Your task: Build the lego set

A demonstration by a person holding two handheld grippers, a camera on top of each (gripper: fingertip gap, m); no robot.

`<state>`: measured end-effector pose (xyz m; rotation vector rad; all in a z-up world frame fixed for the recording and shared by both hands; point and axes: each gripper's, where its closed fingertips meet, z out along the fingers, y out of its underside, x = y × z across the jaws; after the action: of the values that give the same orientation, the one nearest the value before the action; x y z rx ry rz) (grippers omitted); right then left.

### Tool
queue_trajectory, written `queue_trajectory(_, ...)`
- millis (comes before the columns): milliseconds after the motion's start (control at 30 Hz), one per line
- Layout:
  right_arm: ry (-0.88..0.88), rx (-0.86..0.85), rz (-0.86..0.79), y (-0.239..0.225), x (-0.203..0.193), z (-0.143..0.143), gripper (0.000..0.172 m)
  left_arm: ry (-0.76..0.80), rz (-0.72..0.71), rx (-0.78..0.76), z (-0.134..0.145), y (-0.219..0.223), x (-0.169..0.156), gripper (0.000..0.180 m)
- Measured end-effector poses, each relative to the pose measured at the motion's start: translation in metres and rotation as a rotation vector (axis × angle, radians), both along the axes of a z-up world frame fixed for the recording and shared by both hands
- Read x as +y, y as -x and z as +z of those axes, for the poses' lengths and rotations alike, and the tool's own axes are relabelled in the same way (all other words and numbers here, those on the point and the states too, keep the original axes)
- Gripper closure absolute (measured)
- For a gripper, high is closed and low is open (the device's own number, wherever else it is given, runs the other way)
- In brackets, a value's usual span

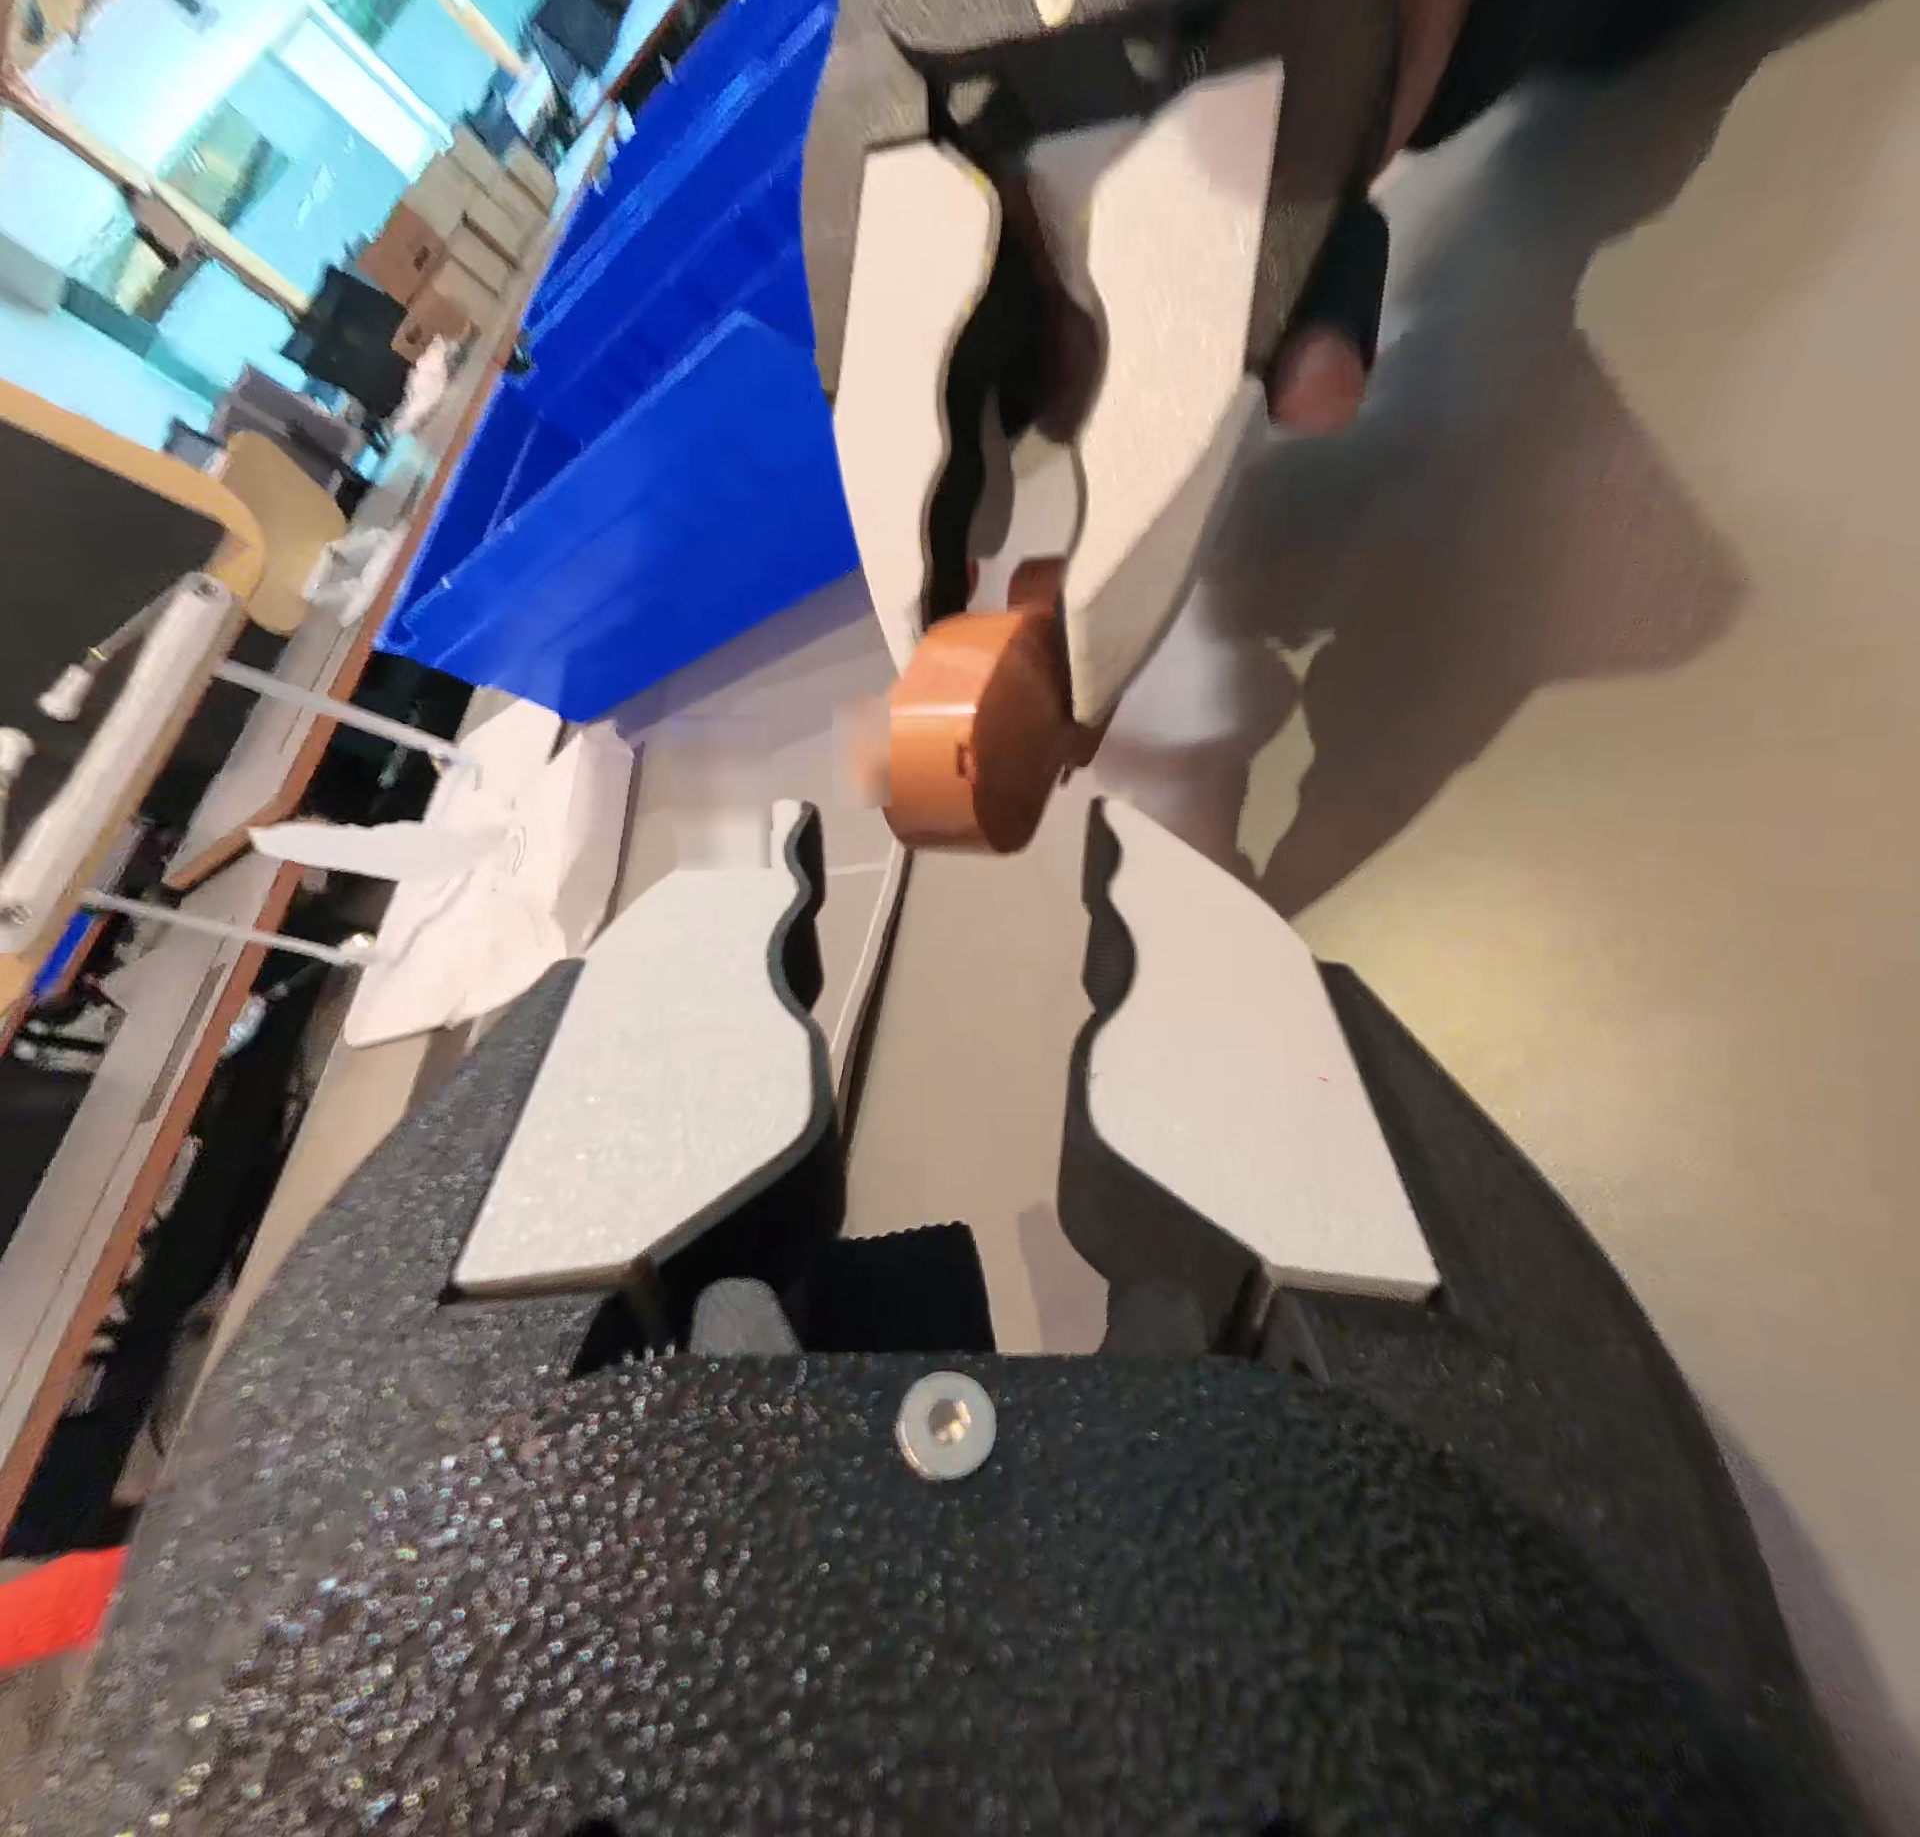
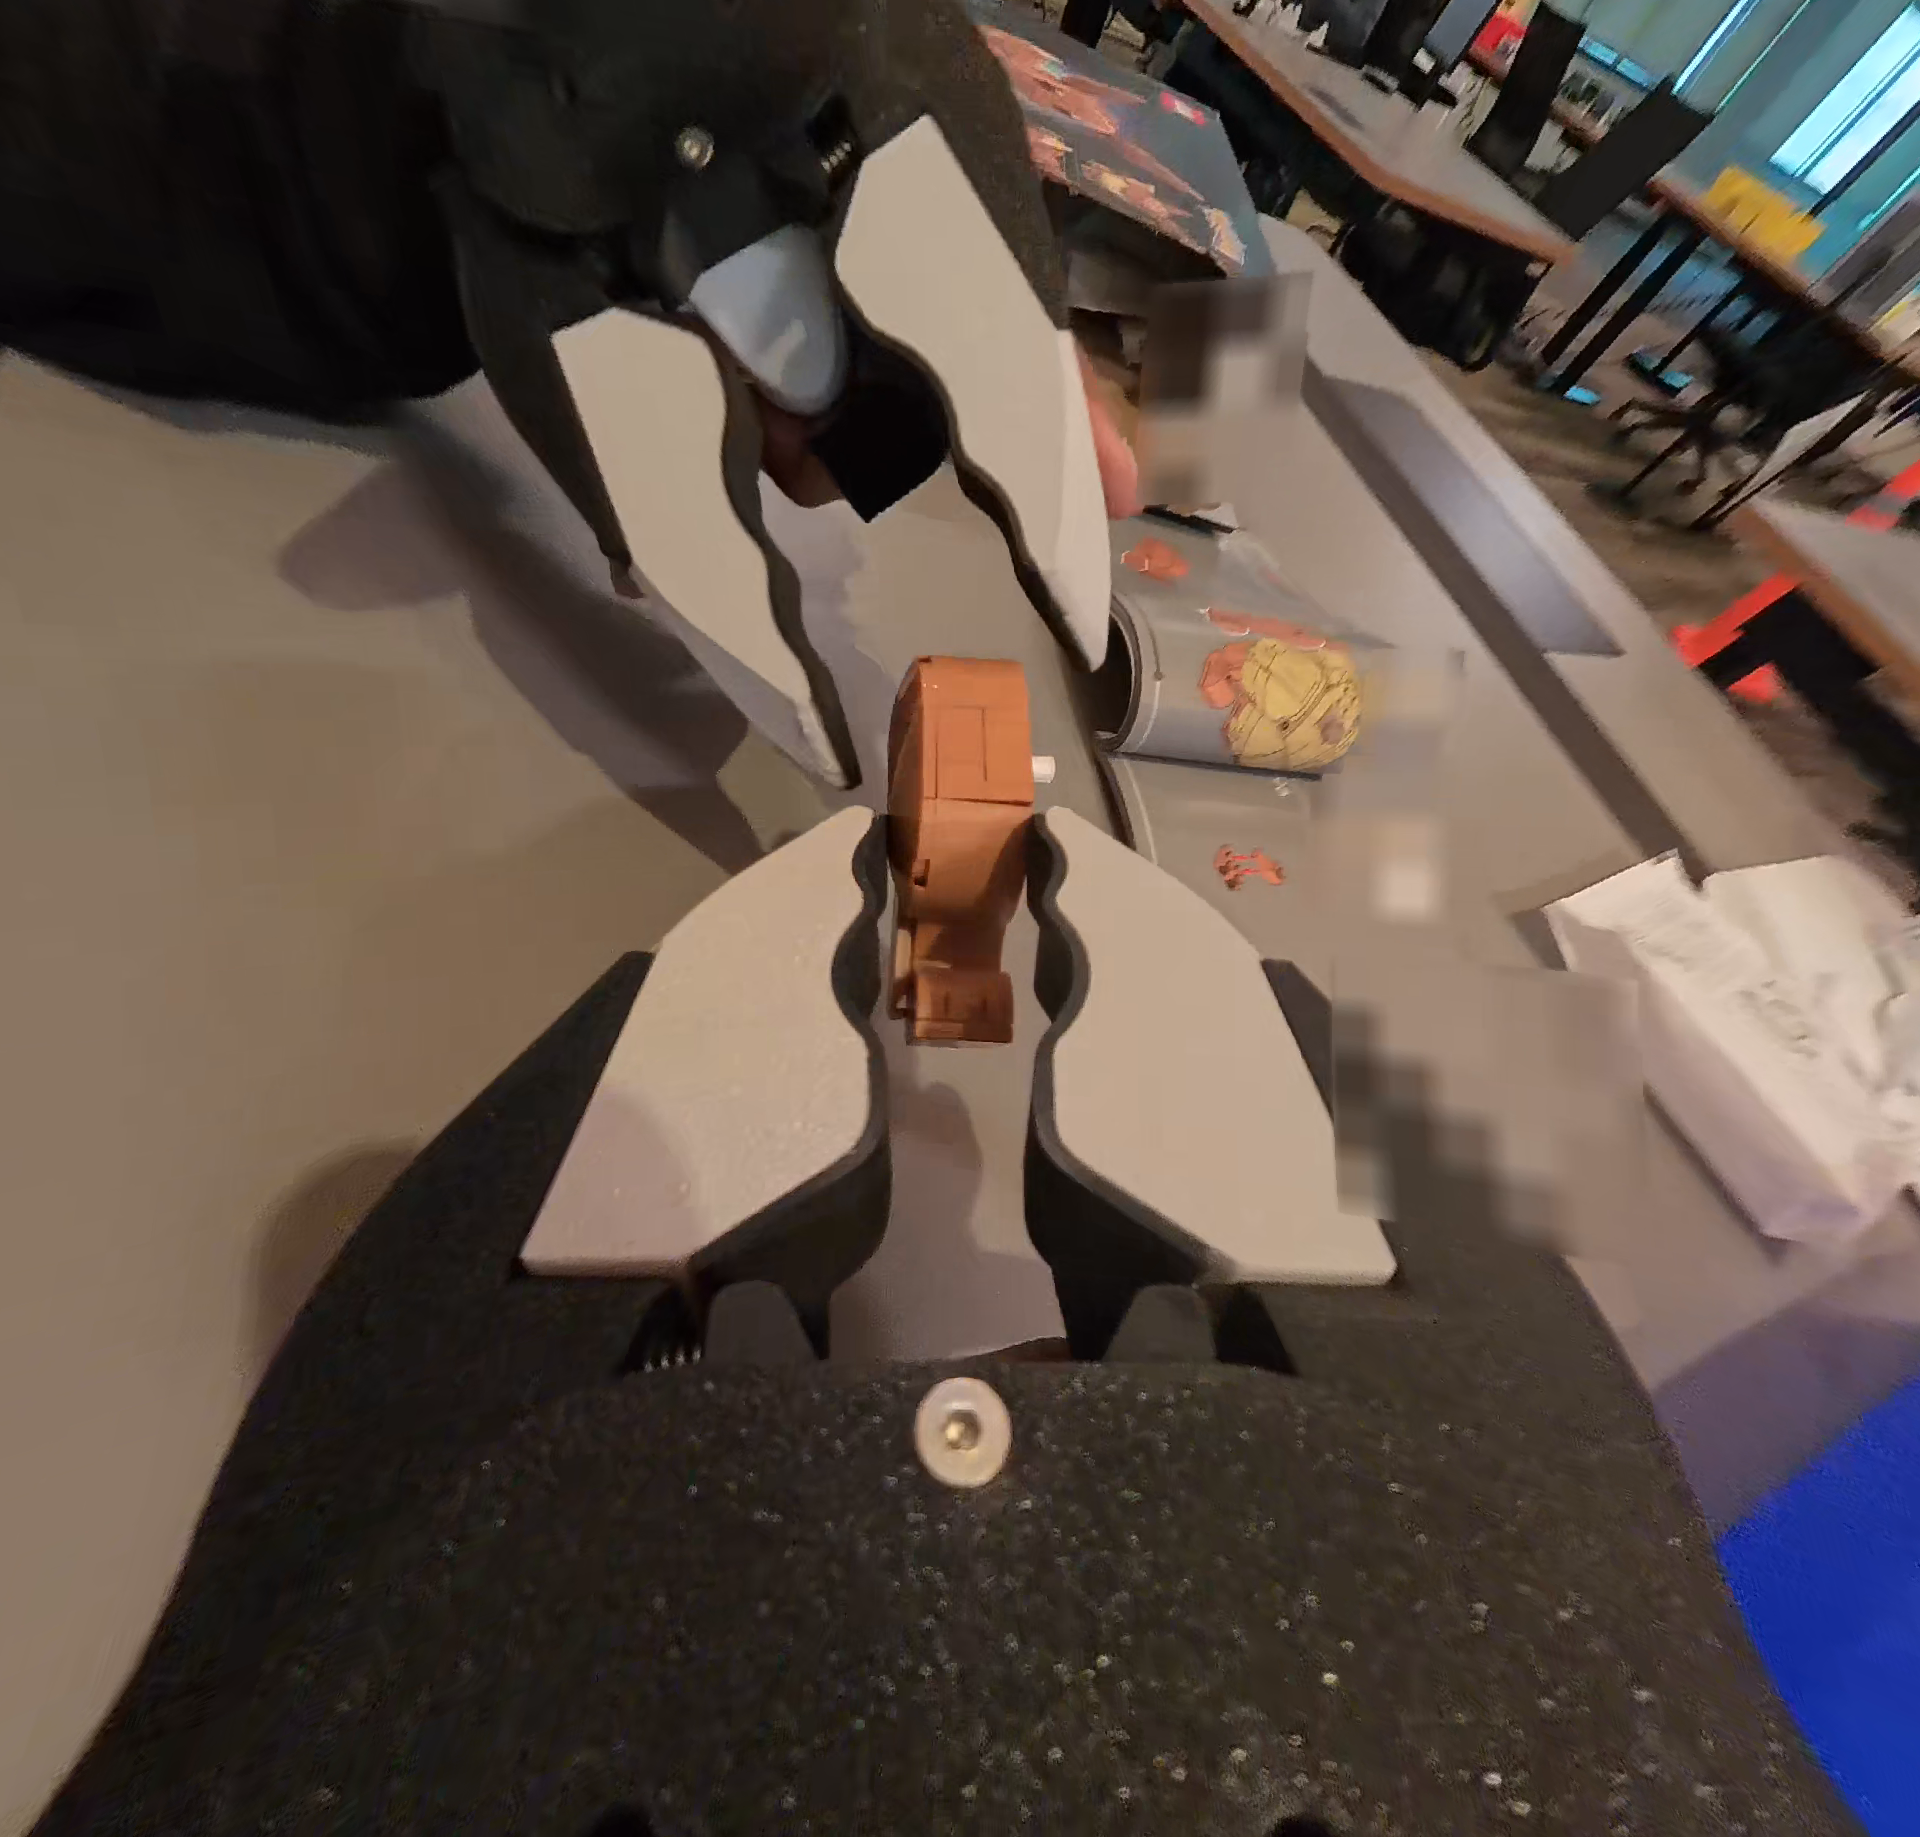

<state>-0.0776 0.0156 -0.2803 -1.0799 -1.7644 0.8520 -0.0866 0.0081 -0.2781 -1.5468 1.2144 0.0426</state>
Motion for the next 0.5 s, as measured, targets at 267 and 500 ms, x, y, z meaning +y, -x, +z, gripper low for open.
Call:
queue_trajectory(267,-0.216,0.041,0.031,0.001,-0.01,-0.001,0.147,-0.086,-0.047,0.099,-0.007,-0.008,0.0,0.15)
queue_trajectory(500,-0.341,0.115,0.009,-0.003,-0.004,0.01,0.134,-0.215,-0.051,0.156,0.0,-0.012,0.001,0.151)
